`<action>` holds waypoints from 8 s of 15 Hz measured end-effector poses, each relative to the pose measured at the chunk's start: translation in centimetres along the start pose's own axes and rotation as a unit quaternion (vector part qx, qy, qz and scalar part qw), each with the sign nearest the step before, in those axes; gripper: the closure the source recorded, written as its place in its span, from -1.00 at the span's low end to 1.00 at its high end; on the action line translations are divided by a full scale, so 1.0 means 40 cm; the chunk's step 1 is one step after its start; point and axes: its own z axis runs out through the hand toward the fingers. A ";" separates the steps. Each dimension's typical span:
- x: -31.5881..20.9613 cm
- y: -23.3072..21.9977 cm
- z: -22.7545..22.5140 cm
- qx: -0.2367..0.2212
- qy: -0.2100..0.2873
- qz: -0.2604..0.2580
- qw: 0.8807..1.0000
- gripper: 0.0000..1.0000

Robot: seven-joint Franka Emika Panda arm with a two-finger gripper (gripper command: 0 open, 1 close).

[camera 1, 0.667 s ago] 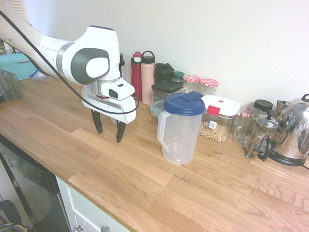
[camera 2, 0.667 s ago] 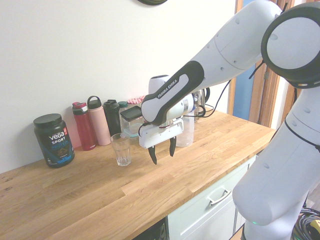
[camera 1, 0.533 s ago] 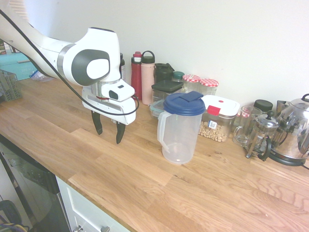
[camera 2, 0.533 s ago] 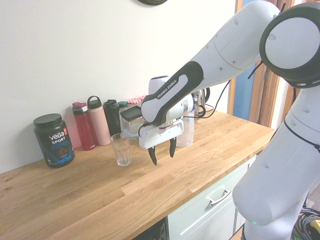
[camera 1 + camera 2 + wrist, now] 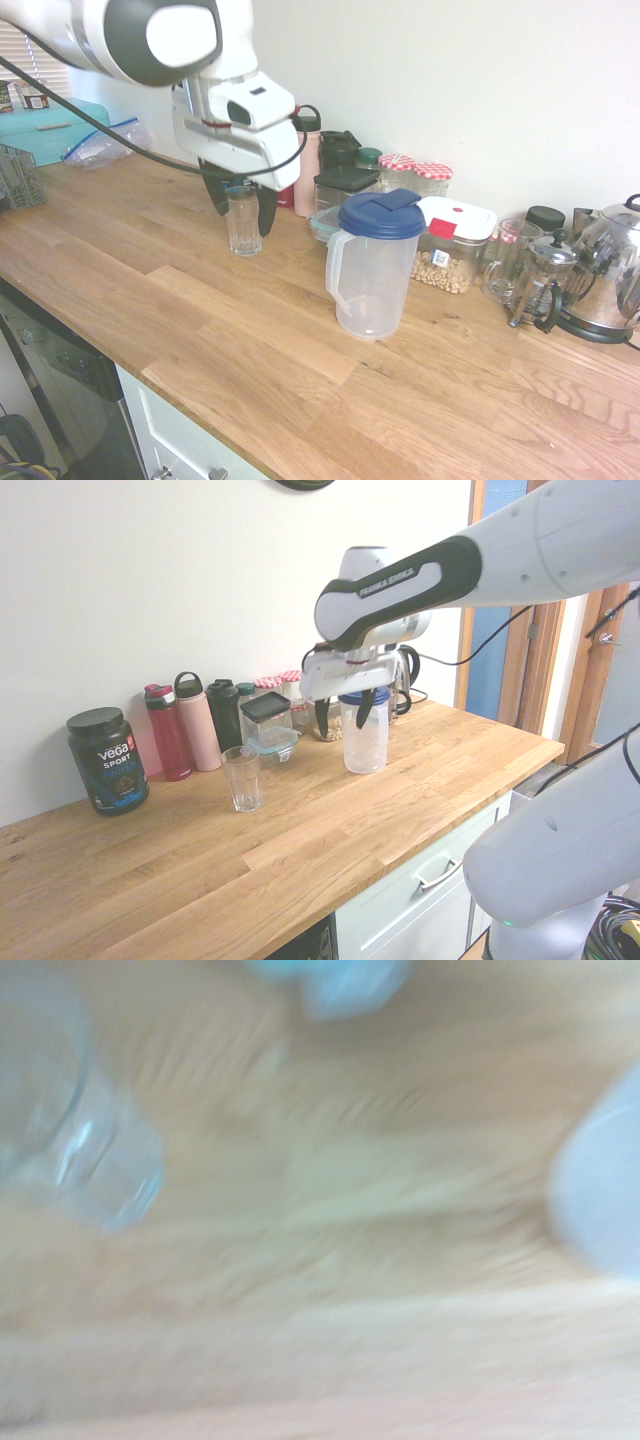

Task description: Pour me some water

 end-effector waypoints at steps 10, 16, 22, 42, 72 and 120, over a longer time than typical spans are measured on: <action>0.091 0.222 0.129 0.029 0.098 0.041 0.994 -1.00; 0.188 0.159 0.218 0.029 0.131 0.030 0.991 1.00; 0.228 0.125 0.219 0.034 0.122 0.035 0.991 1.00; 0.197 0.163 0.084 0.042 0.095 0.012 0.995 1.00; -0.042 -0.563 0.137 -0.335 -0.038 -0.569 0.750 1.00; 0.252 0.194 0.162 0.047 0.049 -0.042 0.997 1.00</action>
